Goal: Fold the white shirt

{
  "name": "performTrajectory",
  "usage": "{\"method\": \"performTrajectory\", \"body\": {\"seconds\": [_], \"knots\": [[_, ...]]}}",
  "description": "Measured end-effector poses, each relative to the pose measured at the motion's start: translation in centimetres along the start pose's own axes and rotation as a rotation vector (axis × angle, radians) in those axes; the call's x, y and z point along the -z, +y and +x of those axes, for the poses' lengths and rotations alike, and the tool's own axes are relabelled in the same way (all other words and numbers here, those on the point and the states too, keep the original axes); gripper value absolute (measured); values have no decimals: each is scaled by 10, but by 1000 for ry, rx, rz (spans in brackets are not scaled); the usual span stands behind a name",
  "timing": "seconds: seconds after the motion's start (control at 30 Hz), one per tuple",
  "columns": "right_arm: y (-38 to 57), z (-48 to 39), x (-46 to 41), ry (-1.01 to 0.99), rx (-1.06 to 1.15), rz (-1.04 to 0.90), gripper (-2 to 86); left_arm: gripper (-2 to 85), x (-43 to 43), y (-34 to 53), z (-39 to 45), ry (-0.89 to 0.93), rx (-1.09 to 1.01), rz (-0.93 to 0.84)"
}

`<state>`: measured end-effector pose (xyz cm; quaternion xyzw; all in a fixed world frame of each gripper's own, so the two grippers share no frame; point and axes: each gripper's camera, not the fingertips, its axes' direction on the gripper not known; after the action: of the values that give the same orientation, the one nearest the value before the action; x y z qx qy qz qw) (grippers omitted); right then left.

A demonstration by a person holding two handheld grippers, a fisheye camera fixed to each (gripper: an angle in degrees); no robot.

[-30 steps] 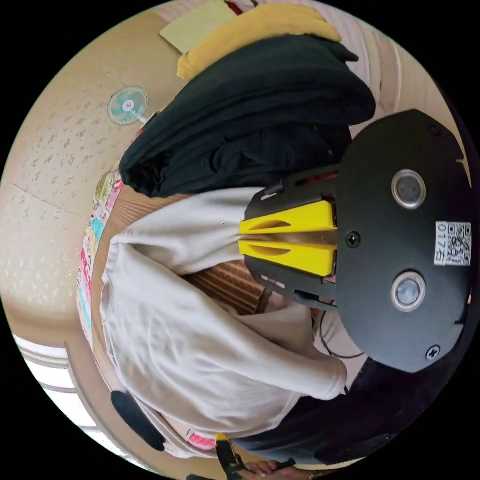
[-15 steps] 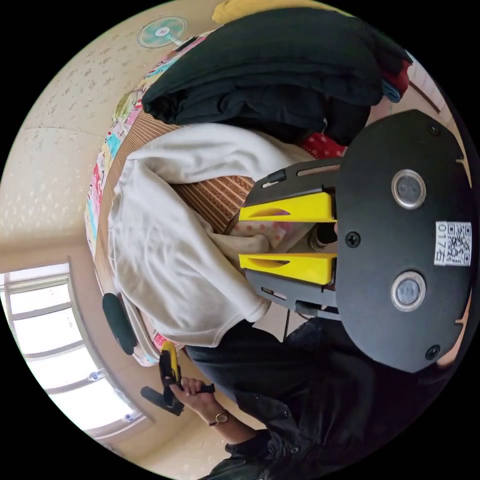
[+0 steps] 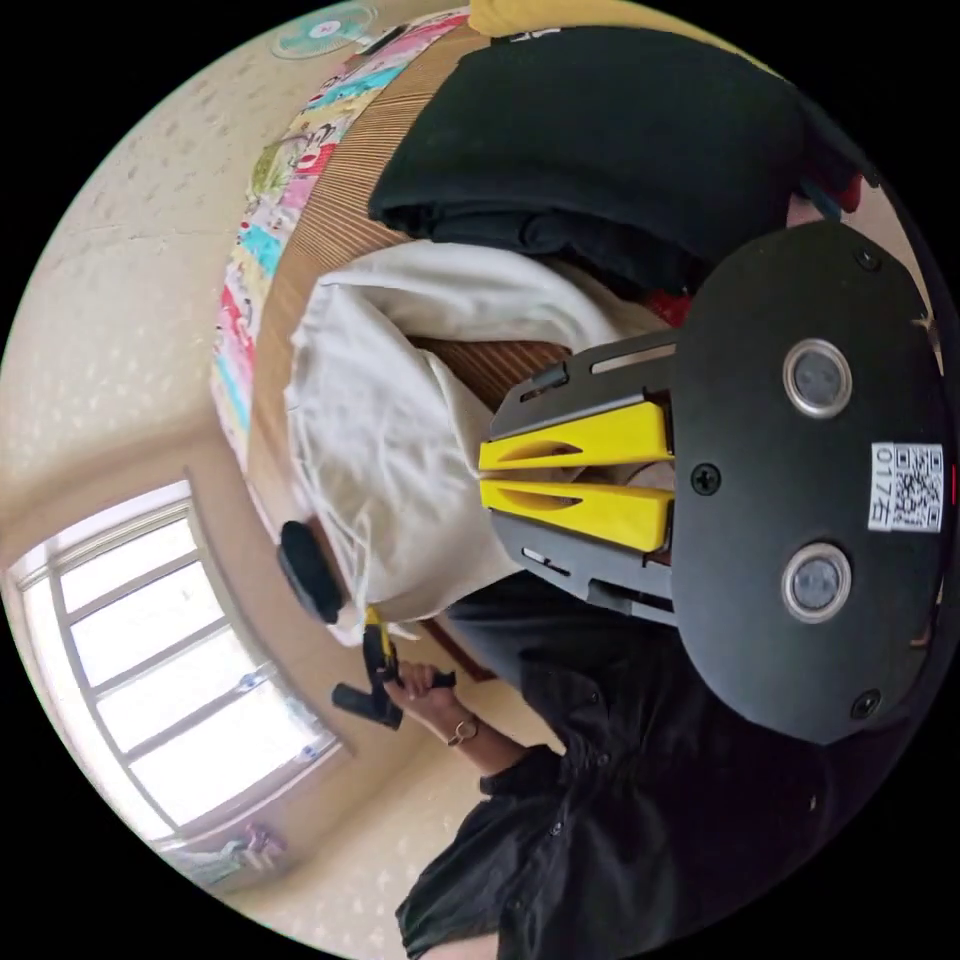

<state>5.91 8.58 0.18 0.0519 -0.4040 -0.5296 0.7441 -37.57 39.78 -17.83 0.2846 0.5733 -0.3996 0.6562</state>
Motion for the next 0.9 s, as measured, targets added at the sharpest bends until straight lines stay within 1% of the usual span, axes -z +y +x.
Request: {"method": "performTrajectory", "body": {"seconds": [0.07,0.13,0.17,0.2,0.27,0.33,0.4,0.43,0.47,0.5,0.53,0.57,0.63,0.7,0.73,0.77,0.8,0.83,0.87,0.9], "knots": [[11,1,57,-45,-31,169,20,40,41,-15,5,132,-2,59],[21,0,74,-15,-61,186,20,40,58,-24,-7,222,28,25],[26,5,71,18,-115,122,20,40,63,-27,-25,243,98,-33],[28,10,66,33,-153,68,20,40,65,-26,-35,226,140,-58],[45,30,20,67,-257,-198,19,39,76,-13,-75,53,320,-113],[61,43,-18,29,-313,-318,18,38,78,1,-92,-13,388,-125],[79,57,-48,4,-389,-364,16,38,74,14,-105,0,452,-134],[91,66,-67,6,-452,-424,15,38,73,23,-115,29,505,-117],[99,70,-80,58,-487,-499,14,39,77,32,-124,58,562,-66],[101,70,-84,99,-495,-528,13,39,80,36,-128,68,589,-41],[102,69,-84,190,-508,-550,14,39,88,42,-134,68,631,5],[97,62,-75,265,-500,-511,15,40,101,44,-134,45,640,72],[86,50,-52,312,-471,-408,18,42,127,41,-129,-15,613,170],[75,41,-34,299,-445,-335,19,51,148,33,-122,-96,577,224],[68,35,-26,254,-421,-304,20,67,157,24,-119,-129,558,237],[61,31,-21,201,-402,-274,20,83,161,15,-119,-121,550,235],[57,28,-19,174,-389,-258,20,92,160,11,-120,-99,551,232],[51,23,-18,130,-357,-223,21,113,157,3,-126,-22,562,240],[45,18,-22,106,-323,-191,21,137,154,3,-136,96,598,301],[41,15,-26,100,-305,-176,21,158,151,5,-142,161,629,348]]}}
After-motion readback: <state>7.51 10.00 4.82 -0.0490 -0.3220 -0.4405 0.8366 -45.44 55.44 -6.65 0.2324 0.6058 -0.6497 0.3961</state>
